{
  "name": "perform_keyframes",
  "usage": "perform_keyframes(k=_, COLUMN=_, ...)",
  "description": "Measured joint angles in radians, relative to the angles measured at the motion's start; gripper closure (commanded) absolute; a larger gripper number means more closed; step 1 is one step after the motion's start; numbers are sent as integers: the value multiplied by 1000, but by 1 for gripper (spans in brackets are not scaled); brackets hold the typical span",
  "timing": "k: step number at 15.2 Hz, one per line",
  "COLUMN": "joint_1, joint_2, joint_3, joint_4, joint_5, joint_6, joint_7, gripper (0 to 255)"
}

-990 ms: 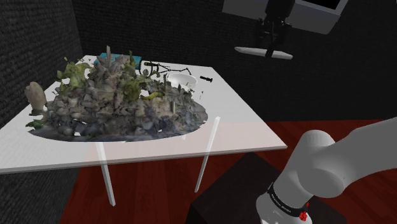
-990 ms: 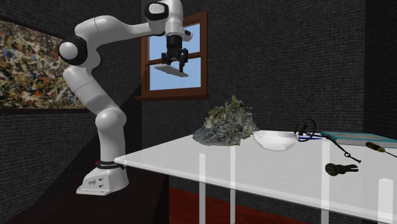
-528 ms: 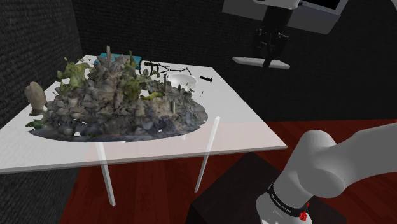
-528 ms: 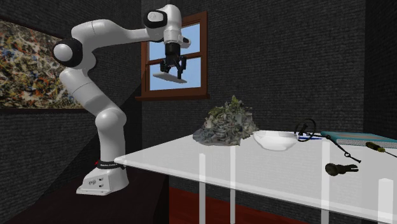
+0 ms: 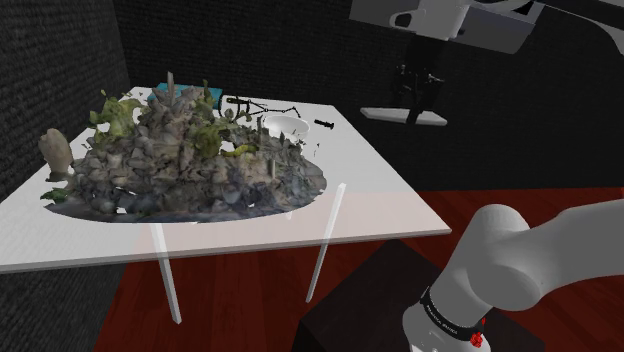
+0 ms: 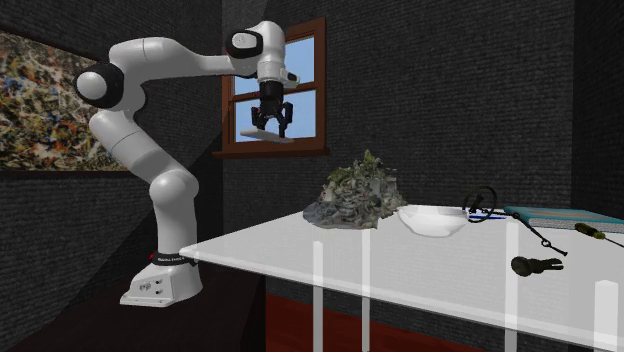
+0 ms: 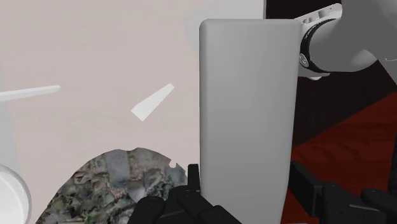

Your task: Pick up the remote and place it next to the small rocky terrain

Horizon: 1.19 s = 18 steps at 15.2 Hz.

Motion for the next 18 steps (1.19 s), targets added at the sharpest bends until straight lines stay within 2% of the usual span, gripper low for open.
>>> perform_keyframes(k=18, joint_1=-12, joint_2=-77, joint_3=-19, joint_4=-295, joint_5=-22, joint_6=218, joint_7=15, gripper=255)
